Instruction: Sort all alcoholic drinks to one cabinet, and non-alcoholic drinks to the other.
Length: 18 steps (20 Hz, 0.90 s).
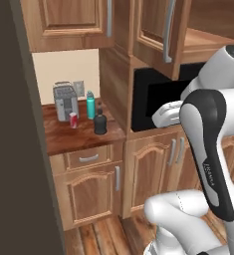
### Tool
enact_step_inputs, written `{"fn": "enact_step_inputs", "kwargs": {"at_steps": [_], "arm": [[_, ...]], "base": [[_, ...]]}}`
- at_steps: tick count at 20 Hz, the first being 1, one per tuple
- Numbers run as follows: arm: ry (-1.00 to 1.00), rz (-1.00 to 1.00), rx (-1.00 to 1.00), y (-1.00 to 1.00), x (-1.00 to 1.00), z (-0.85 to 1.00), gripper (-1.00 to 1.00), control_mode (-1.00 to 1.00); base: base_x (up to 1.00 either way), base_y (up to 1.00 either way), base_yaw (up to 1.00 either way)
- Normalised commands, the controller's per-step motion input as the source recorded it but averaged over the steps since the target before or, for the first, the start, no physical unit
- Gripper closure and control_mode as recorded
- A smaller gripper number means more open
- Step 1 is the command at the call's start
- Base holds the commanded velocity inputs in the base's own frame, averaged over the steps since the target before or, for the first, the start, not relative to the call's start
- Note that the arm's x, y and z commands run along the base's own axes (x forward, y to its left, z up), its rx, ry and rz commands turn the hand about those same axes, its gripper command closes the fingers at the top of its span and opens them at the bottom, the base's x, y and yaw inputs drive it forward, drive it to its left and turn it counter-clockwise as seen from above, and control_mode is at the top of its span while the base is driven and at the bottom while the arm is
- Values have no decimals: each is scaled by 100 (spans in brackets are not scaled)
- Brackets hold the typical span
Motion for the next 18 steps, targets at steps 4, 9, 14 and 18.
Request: {"fn": "enact_step_inputs", "kwargs": {"at_steps": [4,9,14,18], "arm": [[0,0,0,0,0,0,-100,100],[0,0,0,0,0,0,-100,100],[0,0,0,0,0,0,-100,100],[0,0,0,0,0,0,-100,100]], "base": [[0,46,4],[28,28,15],[43,16,13],[55,19,7]]}}
